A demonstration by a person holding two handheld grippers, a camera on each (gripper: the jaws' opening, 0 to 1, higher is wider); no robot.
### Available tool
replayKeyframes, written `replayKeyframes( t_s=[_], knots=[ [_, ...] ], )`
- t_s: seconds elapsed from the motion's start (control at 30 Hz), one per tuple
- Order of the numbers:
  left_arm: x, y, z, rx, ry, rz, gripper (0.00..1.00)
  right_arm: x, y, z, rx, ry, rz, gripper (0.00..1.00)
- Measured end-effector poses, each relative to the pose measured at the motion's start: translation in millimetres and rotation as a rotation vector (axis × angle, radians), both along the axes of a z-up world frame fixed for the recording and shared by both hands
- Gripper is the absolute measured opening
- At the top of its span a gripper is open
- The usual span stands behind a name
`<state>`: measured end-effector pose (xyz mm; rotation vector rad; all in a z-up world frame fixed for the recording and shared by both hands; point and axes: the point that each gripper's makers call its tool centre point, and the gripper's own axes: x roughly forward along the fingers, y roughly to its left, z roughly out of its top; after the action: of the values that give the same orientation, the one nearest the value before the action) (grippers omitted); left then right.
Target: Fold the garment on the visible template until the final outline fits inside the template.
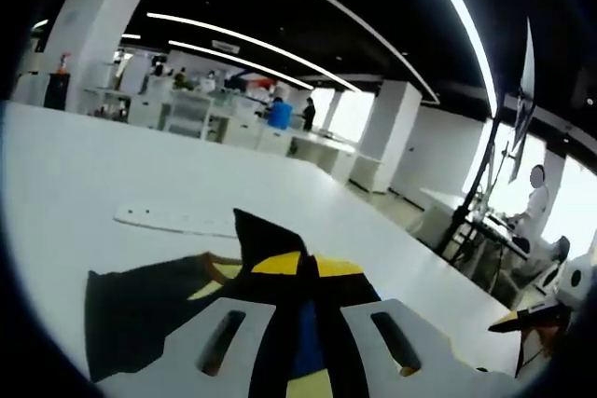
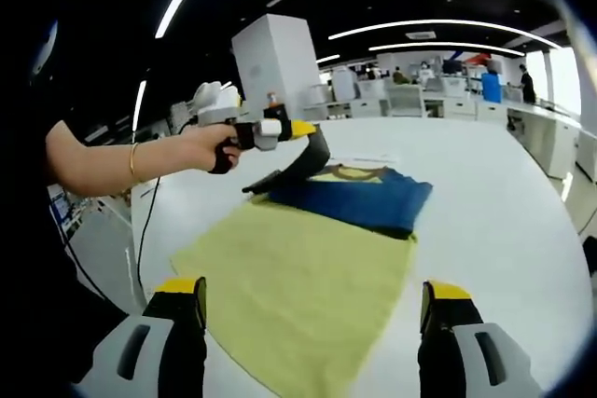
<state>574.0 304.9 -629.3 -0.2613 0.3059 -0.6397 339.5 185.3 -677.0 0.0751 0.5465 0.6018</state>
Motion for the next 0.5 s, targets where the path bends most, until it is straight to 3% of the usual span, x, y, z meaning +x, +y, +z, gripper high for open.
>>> replayKeyframes(
  t_s=[0.5],
  knots=[
    [-0.6,-36,-20.2,0.049,0.017,-0.079,0.01,-1,0,-8.1,0.001,0.027,-0.012,0.94]
  ],
)
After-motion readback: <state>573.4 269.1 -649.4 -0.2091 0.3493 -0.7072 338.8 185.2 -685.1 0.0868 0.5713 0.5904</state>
